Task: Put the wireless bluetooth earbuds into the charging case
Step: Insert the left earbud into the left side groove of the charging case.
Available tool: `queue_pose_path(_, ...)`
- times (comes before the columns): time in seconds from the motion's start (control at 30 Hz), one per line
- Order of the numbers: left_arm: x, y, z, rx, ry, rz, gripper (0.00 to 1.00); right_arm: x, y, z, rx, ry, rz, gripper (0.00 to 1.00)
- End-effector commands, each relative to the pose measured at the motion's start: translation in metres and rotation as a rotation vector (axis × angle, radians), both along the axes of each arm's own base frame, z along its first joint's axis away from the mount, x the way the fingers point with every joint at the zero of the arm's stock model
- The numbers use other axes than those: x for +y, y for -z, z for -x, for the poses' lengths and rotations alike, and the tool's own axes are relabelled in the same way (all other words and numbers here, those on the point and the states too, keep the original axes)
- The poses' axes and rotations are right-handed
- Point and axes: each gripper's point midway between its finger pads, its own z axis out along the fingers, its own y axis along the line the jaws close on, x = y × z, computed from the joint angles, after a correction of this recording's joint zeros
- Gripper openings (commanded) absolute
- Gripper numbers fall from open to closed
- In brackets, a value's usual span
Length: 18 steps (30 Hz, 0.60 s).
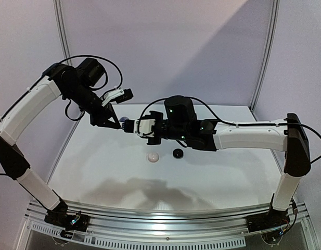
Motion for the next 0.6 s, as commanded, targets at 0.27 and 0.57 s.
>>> queue_pose_path(0.27, 0.012, 0.008, 0.028, 0.123, 0.005, -0.074, 0.02, 0.009, -0.019, 0.012, 0.0, -0.036, -0.061, 0.0)
queue_pose_path(0.57, 0.008, 0.003, 0.028, 0.126, 0.006, -0.051, 0.01, 0.012, -0.028, 0.022, 0.141, -0.064, -0.162, 0.0)
